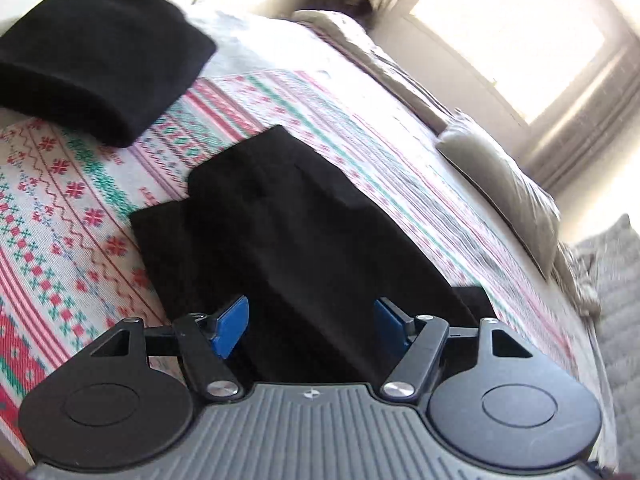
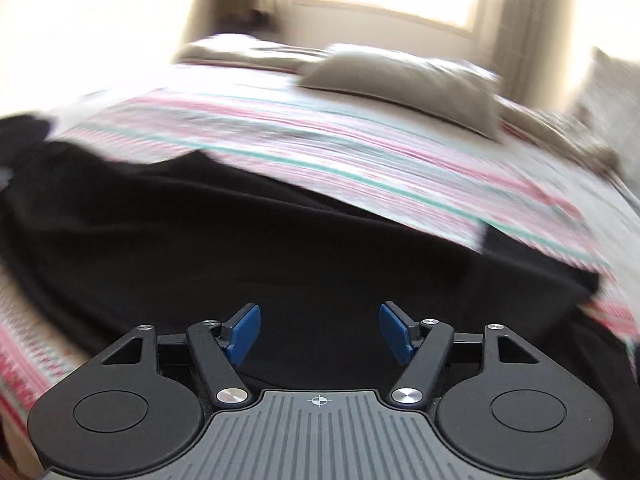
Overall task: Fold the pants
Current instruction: 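Fold the trousers lengthwise, left gripper carrying the waistband over the right gripper's leg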
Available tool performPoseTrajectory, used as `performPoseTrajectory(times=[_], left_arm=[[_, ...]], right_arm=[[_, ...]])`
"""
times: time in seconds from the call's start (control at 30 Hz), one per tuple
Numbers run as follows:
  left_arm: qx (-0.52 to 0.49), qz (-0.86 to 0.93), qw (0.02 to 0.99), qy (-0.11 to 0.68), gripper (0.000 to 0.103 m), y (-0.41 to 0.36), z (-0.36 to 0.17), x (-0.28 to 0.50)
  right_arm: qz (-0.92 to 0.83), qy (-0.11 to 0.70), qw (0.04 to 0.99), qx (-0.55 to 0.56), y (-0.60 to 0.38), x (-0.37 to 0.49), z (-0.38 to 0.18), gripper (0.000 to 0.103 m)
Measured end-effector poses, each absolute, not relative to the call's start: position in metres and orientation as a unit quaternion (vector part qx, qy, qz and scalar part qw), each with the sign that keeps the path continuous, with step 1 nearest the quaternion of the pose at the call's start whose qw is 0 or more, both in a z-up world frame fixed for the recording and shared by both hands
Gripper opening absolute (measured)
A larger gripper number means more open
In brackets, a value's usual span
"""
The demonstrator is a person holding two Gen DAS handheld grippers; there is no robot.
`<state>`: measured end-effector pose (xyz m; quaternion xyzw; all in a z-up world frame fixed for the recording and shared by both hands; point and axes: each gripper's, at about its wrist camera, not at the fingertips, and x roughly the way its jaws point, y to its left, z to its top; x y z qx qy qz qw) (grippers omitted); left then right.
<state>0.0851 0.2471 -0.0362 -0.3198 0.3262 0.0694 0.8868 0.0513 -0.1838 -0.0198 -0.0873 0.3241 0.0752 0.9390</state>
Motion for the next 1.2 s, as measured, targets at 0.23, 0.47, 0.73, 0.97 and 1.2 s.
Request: performPoseTrajectory(times=[0.23, 0.47, 0.73, 0.97, 1.2], left_arm=[[-0.357, 0.083, 0.882, 0.298, 0.071, 0.281, -0.05, 0.084], [-0.391, 0.086, 0.877, 0.267, 0.057, 0.295, -0.053, 0.079], [-0.341, 0.134, 0.895, 0.256, 0.018, 0.294, -0.052, 0.093], [-0.265, 0.156, 0.914, 0.263, 0.009, 0.279, -0.041, 0.094], [-0.265, 0.164, 0.916, 0.254, 0.008, 0.278, -0.022, 0.082]], right_arm=[[0.22, 0.292, 0.918, -0.157, -0.121, 0.051, -0.034, 0.067], [0.305, 0.293, 0.882, -0.207, -0.062, 0.056, -0.052, 0.063], [0.319, 0.279, 0.873, -0.242, -0.035, 0.064, -0.067, 0.025], [0.332, 0.26, 0.873, -0.244, -0.034, 0.059, -0.059, 0.005], [0.329, 0.246, 0.882, -0.232, -0.04, 0.049, -0.043, 0.001]])
